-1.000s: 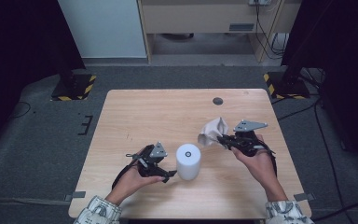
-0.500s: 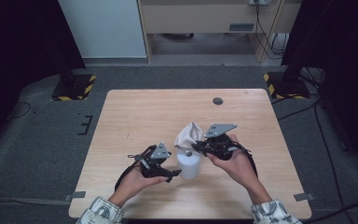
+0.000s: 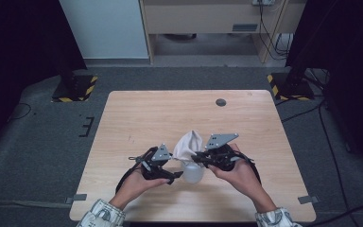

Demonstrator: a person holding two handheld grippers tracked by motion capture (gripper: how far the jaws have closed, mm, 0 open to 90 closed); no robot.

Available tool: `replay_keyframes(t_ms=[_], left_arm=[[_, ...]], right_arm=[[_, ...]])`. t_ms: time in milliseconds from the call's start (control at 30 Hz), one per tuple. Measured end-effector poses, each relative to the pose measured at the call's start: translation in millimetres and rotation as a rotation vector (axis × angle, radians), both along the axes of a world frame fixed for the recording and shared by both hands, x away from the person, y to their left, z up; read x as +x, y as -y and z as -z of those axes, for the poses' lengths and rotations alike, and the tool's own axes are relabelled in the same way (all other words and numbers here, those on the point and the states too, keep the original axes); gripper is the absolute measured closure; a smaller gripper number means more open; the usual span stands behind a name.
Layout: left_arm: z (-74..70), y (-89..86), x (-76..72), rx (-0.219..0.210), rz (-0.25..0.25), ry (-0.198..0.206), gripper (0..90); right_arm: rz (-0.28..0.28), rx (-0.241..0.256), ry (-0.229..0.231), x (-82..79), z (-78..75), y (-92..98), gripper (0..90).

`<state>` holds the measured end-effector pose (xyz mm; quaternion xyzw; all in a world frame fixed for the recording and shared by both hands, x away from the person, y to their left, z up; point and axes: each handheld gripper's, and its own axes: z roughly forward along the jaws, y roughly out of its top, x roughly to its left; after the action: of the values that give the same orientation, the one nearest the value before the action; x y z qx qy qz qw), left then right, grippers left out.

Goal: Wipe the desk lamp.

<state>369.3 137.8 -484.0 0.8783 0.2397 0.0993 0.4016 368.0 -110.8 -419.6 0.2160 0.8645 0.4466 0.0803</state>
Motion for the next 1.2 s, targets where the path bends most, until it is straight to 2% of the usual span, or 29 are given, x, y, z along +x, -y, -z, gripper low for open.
replay_keyframes(t_ms=[167, 367, 533, 600, 767, 967, 1067, 1200], left_arm=[[0.3, 2.1, -1.0, 0.005, 0.009, 0.003, 18.1], [-0.5, 0.9, -0.8, 0.005, 0.006, 0.006, 18.4], [-1.4, 3.1, -2.4, -0.004, 0.017, 0.005, 19.6], [-1.7, 4.7, -3.6, -0.006, 0.025, 0.003, 19.7], [-2.6, 9.3, -6.5, -0.011, 0.033, 0.006, 20.8], [-4.7, 10.2, -7.2, -0.017, 0.045, 0.027, 23.0], [-3.3, 10.5, -7.1, -0.022, 0.048, 0.015, 23.4], [-3.7, 8.8, -6.5, -0.016, 0.041, 0.021, 23.3]], right_arm=[[0.004, -0.001, -0.001, -3.0, -4.9, 9.0, 83.9], [0.02, -0.037, 0.001, -3.4, -7.0, 18.1, 83.9], [0.056, -0.059, -0.008, 2.8, -10.3, 28.7, 83.9], [0.055, -0.064, -0.016, 5.0, -11.7, 28.9, 83.8], [0.039, -0.1, -0.016, 14.1, -16.2, 18.2, 83.8], [-0.02, -0.164, -0.012, 22.3, -23.6, -8.9, 83.8], [-0.06, -0.177, -0.008, 20.0, -24.7, -22.4, 83.8], [-0.105, -0.201, 0.002, 8.7, -23.5, -31.4, 83.7]])
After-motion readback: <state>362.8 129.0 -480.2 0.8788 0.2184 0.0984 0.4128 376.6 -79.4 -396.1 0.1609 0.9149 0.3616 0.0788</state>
